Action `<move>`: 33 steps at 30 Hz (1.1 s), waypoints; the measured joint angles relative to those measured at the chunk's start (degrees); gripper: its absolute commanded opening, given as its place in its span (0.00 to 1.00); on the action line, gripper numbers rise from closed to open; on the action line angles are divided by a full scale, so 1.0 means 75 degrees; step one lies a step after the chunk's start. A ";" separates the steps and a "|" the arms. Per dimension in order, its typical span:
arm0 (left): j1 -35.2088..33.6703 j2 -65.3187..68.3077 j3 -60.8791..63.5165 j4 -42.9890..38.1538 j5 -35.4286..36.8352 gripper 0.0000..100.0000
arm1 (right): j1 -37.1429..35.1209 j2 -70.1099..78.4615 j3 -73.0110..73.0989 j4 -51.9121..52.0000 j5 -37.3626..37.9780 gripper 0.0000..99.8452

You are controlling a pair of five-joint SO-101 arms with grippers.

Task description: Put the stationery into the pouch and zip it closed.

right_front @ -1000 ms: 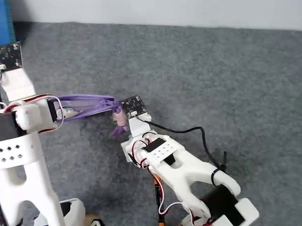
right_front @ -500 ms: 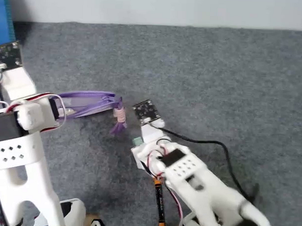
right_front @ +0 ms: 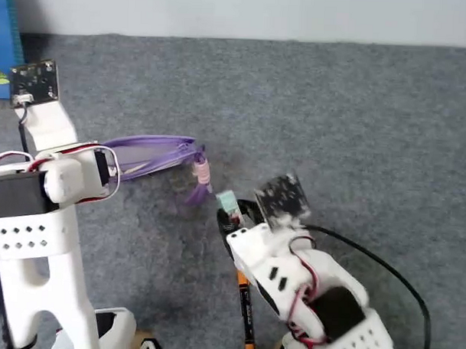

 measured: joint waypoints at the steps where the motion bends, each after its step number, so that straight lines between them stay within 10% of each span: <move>1: 0.0023 0.0000 0.0000 0.0000 0.0000 0.01 | 0.0000 -0.0176 0.0000 -0.0070 0.0012 0.01; 15: 0.0293 0.0000 0.0000 0.0000 0.0000 0.01 | -0.1242 -0.0188 -0.0047 -0.3516 0.0082 0.01; 33: 0.0293 0.0000 0.0059 0.0000 0.0000 0.01 | -0.1254 0.4700 -0.0047 -1.0596 0.0082 0.01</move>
